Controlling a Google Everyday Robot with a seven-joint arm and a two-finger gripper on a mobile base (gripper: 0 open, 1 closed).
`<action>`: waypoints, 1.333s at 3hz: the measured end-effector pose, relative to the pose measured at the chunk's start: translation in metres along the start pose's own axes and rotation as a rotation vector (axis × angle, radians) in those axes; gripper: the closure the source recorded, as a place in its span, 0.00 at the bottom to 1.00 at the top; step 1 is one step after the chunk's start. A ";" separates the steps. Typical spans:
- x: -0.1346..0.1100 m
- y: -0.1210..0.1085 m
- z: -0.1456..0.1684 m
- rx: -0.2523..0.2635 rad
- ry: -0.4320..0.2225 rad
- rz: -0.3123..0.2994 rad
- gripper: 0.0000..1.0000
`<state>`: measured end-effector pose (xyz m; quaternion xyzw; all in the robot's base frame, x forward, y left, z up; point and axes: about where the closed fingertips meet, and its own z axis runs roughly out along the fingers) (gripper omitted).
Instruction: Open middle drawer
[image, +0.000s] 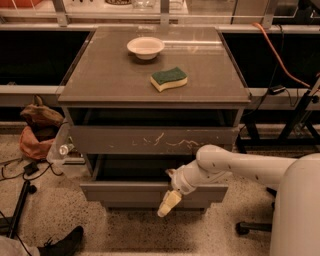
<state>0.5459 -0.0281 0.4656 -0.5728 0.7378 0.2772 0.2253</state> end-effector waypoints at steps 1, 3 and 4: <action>0.011 0.030 0.020 -0.098 0.004 0.033 0.00; 0.011 0.038 0.021 -0.116 0.002 0.043 0.00; 0.008 0.039 0.017 -0.116 0.002 0.043 0.00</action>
Offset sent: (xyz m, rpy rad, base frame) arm -0.0247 0.0108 -0.0404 0.0665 0.1133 0.0506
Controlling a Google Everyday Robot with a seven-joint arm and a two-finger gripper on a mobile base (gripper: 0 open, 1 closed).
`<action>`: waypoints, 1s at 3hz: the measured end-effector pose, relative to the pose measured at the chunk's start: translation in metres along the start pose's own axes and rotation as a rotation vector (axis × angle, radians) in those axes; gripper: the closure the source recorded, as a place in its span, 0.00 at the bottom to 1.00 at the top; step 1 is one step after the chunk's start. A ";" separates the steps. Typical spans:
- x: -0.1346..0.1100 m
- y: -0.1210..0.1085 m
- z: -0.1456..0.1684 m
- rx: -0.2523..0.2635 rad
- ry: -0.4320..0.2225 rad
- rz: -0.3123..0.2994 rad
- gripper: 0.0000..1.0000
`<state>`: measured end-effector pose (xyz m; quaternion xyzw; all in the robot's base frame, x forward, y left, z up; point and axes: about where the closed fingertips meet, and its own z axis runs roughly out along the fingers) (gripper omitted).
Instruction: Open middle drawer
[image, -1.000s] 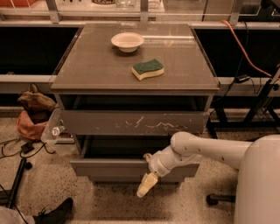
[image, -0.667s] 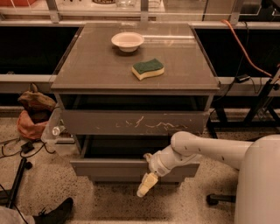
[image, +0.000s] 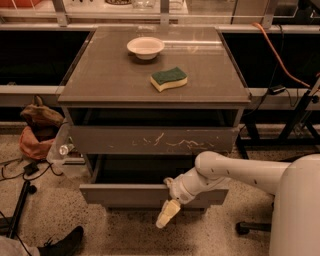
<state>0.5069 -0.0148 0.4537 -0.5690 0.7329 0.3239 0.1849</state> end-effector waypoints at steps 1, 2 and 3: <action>-0.001 0.010 0.001 -0.012 -0.021 0.013 0.00; -0.004 0.005 0.004 -0.014 -0.026 0.005 0.00; -0.010 -0.002 0.014 -0.024 -0.050 -0.012 0.00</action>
Offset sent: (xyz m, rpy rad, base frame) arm -0.1279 0.0152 -0.0512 0.3016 0.1899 -0.0542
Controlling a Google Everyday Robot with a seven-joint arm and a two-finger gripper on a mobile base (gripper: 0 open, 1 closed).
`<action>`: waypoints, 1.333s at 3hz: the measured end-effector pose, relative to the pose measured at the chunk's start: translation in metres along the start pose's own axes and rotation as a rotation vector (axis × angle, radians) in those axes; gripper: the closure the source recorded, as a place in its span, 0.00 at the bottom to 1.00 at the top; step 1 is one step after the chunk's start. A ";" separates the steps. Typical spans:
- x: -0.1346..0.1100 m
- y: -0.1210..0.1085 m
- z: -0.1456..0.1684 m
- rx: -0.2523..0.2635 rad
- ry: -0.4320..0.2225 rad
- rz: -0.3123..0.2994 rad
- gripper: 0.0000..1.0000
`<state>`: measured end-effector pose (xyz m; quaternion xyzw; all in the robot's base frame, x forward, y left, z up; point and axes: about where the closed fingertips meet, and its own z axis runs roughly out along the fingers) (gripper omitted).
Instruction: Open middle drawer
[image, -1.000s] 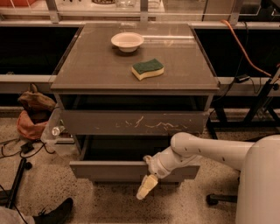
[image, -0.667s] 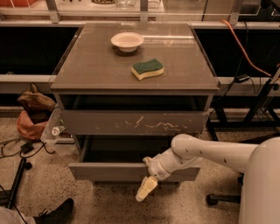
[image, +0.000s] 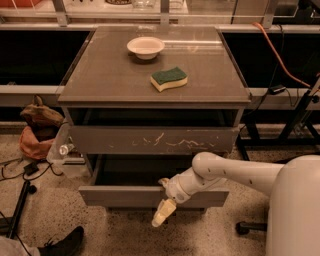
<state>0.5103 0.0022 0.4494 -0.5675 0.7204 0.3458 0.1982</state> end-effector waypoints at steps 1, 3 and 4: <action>0.005 0.012 0.010 -0.034 -0.030 0.013 0.00; 0.011 0.054 0.009 -0.050 -0.090 0.071 0.00; 0.011 0.055 0.010 -0.053 -0.090 0.071 0.00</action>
Offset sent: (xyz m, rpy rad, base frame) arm -0.1589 -0.0097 -0.0217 0.1607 0.2147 -0.0910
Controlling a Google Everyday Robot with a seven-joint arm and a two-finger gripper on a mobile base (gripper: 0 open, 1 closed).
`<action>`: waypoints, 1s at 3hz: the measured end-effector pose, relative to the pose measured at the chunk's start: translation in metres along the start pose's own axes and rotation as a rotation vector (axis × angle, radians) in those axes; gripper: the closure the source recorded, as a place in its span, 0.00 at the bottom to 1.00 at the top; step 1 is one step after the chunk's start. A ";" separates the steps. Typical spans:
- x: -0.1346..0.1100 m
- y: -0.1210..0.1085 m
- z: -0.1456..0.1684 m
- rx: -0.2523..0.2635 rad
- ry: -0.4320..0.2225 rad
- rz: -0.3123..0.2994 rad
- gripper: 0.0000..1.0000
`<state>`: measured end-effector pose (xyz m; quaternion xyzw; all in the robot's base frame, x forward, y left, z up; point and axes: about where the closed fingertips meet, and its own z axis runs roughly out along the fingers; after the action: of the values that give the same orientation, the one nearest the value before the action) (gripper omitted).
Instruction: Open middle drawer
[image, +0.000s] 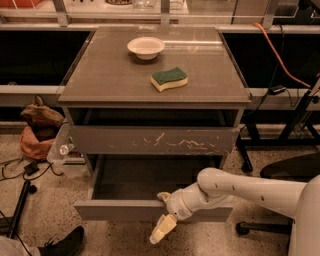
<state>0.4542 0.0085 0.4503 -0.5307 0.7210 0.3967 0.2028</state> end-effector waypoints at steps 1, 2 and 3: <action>0.000 0.012 0.006 -0.026 -0.004 0.020 0.00; -0.005 0.030 0.009 -0.029 -0.026 0.063 0.00; -0.005 0.030 0.009 -0.029 -0.026 0.063 0.00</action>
Offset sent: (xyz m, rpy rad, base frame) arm -0.1075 0.0315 0.0114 0.0498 0.1905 -0.0509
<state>0.4273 0.0221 0.4596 -0.5053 0.7289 0.4202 0.1918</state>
